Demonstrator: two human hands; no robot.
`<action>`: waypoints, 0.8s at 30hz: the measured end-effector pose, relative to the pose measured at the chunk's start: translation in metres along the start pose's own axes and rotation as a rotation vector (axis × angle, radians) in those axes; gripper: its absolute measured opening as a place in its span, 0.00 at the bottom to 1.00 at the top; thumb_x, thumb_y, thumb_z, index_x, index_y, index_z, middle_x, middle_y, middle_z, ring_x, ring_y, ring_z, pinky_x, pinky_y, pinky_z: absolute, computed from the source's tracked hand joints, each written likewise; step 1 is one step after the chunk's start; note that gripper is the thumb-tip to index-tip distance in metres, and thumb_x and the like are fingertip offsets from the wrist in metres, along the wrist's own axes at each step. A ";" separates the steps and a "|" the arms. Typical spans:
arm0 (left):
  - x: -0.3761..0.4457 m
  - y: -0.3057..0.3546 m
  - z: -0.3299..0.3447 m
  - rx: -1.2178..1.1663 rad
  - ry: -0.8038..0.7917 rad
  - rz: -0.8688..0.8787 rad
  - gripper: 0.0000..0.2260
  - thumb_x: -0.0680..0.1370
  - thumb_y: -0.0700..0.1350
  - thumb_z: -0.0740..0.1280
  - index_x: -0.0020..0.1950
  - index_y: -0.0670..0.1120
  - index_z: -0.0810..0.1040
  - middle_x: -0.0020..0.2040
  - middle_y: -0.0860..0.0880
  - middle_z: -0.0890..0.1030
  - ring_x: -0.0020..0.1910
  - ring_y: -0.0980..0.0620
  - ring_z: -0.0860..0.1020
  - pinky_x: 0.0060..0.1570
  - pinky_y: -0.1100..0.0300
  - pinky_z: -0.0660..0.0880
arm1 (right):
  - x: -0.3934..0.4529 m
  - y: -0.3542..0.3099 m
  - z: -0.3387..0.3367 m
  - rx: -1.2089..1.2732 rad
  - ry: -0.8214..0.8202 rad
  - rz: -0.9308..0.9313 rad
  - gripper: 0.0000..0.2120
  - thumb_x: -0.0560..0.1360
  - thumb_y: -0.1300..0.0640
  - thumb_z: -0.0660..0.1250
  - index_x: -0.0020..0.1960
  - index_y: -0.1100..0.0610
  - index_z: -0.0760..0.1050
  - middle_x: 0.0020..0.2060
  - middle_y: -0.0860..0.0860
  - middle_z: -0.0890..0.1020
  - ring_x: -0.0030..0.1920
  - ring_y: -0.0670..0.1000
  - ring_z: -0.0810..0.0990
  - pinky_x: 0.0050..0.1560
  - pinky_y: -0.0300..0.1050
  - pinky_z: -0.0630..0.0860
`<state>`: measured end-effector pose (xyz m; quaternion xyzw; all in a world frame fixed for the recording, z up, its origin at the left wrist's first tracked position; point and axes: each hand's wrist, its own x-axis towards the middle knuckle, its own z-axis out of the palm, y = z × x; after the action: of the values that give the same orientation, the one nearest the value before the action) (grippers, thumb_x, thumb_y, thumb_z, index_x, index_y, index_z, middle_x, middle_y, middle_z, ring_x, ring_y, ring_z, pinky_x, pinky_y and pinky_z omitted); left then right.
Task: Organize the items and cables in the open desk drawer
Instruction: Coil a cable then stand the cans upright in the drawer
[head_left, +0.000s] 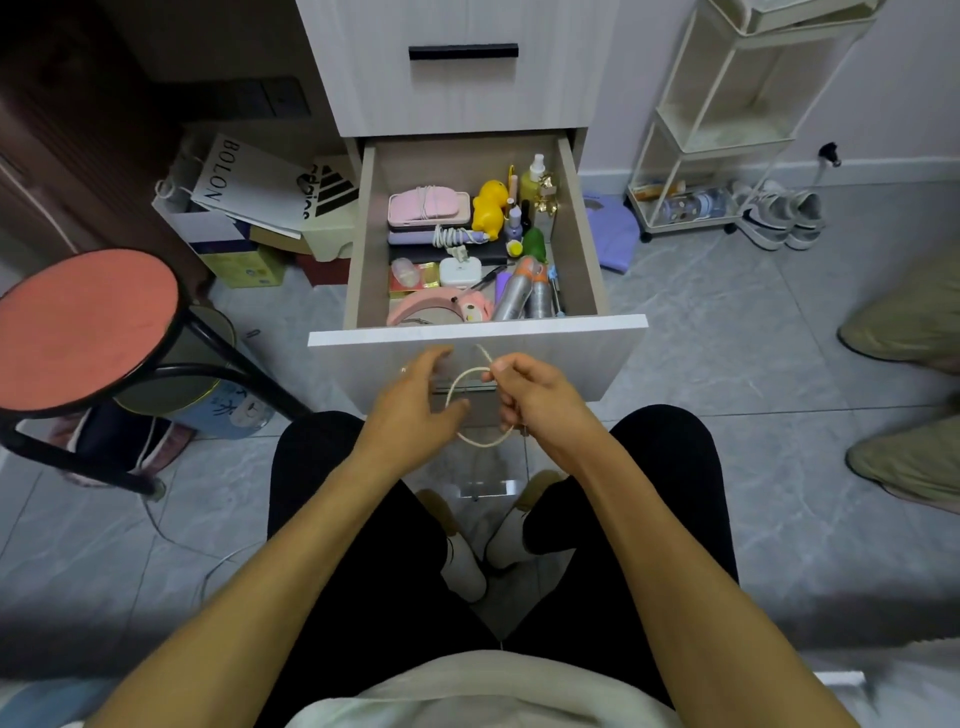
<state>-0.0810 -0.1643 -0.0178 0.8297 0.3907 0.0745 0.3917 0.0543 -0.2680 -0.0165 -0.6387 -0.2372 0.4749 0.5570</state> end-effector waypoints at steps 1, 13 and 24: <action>0.003 0.000 -0.001 0.063 -0.012 0.119 0.28 0.75 0.45 0.71 0.73 0.53 0.66 0.64 0.54 0.71 0.62 0.55 0.71 0.63 0.59 0.69 | -0.002 0.000 -0.003 -0.065 -0.020 -0.001 0.12 0.83 0.55 0.58 0.48 0.60 0.76 0.24 0.41 0.72 0.27 0.46 0.67 0.33 0.40 0.71; 0.010 0.019 -0.003 -0.984 -0.439 -0.206 0.07 0.77 0.38 0.64 0.40 0.41 0.77 0.30 0.46 0.75 0.38 0.46 0.81 0.46 0.56 0.79 | 0.001 0.008 -0.022 -0.144 -0.024 -0.015 0.19 0.82 0.49 0.58 0.34 0.54 0.69 0.22 0.41 0.63 0.26 0.45 0.62 0.34 0.45 0.62; 0.020 0.031 -0.004 -1.059 -0.456 -0.408 0.15 0.82 0.49 0.60 0.37 0.45 0.70 0.20 0.53 0.60 0.17 0.58 0.55 0.20 0.65 0.52 | 0.000 0.004 -0.013 0.153 -0.087 0.007 0.14 0.82 0.56 0.58 0.42 0.60 0.76 0.28 0.49 0.74 0.31 0.48 0.73 0.38 0.41 0.74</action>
<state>-0.0510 -0.1597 0.0031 0.4255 0.3579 0.0027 0.8312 0.0648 -0.2759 -0.0215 -0.5739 -0.2222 0.5209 0.5915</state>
